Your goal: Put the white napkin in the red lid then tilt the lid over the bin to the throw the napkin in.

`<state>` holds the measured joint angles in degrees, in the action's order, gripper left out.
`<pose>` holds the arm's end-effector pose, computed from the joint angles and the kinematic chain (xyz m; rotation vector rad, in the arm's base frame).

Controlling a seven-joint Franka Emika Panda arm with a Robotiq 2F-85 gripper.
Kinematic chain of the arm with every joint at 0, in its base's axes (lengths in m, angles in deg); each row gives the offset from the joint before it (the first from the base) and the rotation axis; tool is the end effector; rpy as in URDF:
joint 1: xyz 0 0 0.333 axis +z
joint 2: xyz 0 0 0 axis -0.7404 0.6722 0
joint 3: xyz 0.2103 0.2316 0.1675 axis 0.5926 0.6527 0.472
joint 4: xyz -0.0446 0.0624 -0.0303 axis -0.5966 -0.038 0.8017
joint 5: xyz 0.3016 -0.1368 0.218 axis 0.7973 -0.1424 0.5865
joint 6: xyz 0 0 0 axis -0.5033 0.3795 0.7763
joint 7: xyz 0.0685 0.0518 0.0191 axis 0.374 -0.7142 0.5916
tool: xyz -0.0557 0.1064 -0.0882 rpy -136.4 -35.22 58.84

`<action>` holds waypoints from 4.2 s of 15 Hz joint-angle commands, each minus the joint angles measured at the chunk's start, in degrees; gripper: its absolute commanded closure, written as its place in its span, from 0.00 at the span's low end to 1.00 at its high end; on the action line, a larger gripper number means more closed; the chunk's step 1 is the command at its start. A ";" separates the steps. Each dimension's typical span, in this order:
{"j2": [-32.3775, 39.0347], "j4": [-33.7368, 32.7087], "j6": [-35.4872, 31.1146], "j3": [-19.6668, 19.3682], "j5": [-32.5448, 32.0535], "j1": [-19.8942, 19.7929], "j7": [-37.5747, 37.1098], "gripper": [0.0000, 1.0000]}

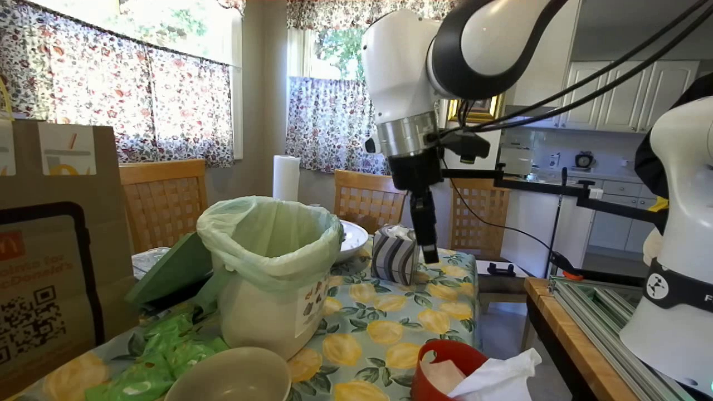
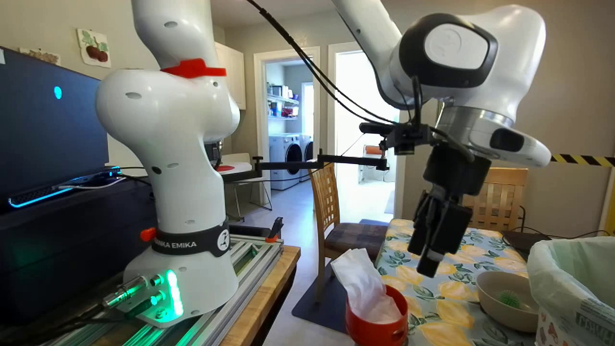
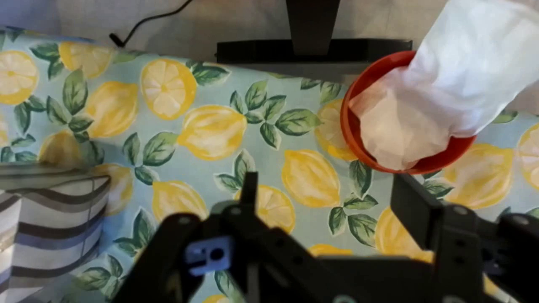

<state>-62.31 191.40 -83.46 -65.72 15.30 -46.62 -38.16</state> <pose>0.4254 -0.0056 0.2664 2.9698 -0.0188 -0.4228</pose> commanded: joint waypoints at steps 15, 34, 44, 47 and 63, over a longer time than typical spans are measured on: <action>17.39 -2.78 -8.12 0.19 -10.49 3.16 -4.38 0.00; 19.28 -2.62 -8.57 0.45 -16.13 5.68 0.50 0.00; 23.11 -2.04 -16.15 -1.07 -27.50 8.95 -1.30 0.25; 24.85 -2.56 -18.60 -2.12 -31.24 9.46 -3.84 0.44; 10.49 6.83 -18.44 -6.27 -42.81 9.59 -25.73 0.99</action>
<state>-43.93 192.62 -102.44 -71.11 -23.18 -37.01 -58.10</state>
